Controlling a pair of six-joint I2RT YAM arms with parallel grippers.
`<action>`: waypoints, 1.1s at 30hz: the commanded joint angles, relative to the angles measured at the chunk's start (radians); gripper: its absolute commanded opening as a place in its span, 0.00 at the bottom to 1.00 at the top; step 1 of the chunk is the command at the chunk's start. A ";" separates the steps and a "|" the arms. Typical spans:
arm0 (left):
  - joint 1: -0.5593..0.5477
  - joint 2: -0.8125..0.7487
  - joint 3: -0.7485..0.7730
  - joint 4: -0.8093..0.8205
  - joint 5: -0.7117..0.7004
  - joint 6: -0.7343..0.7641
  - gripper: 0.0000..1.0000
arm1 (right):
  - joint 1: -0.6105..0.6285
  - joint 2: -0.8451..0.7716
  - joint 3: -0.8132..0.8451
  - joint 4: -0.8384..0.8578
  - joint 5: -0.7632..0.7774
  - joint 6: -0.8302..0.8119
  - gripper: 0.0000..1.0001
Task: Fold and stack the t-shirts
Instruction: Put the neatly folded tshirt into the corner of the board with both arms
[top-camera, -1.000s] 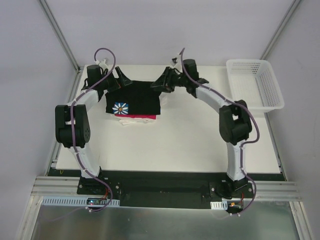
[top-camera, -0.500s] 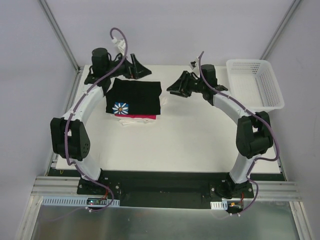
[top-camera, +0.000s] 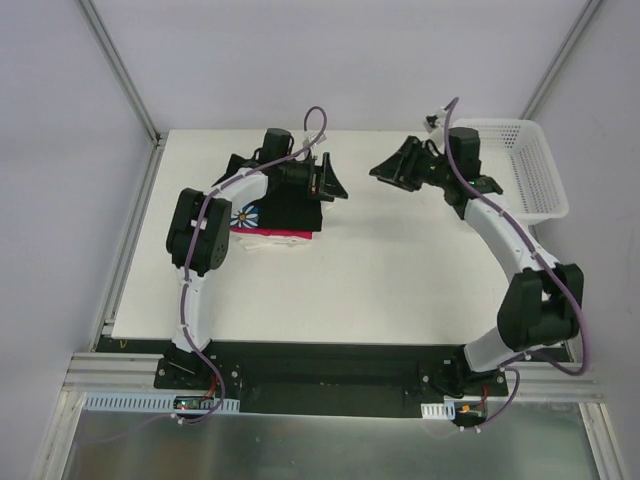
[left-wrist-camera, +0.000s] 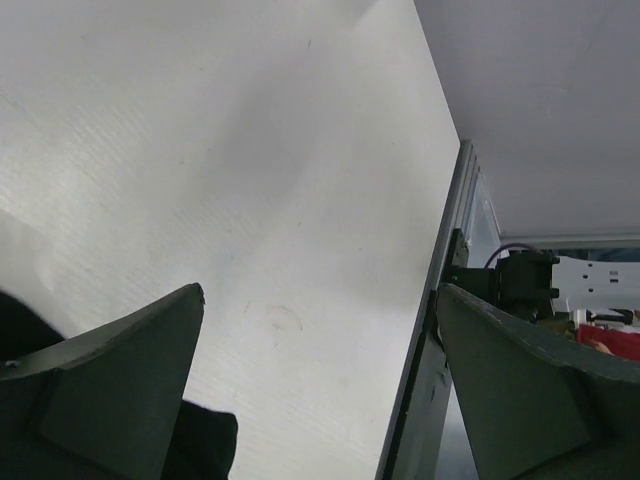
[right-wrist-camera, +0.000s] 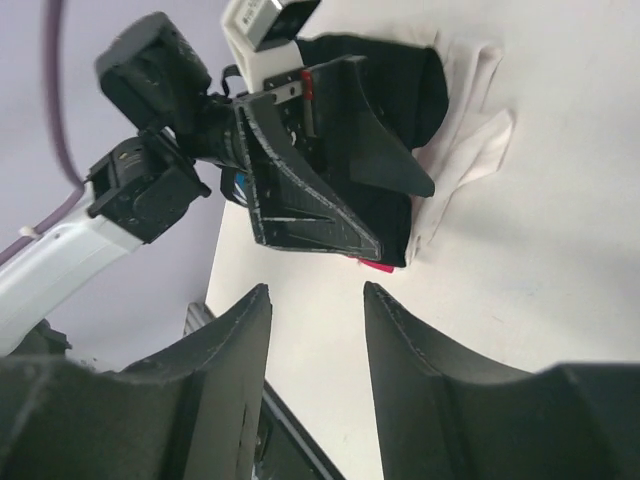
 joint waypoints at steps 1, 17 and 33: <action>-0.033 0.040 0.136 0.002 0.061 -0.020 0.99 | -0.071 -0.149 -0.015 -0.067 0.024 -0.091 0.45; -0.090 0.152 0.245 -0.180 -0.007 0.037 0.99 | -0.188 -0.224 -0.038 -0.001 -0.007 -0.020 0.47; -0.082 0.207 0.294 -0.590 -0.352 0.265 0.99 | -0.227 -0.177 -0.052 0.099 -0.049 0.060 0.48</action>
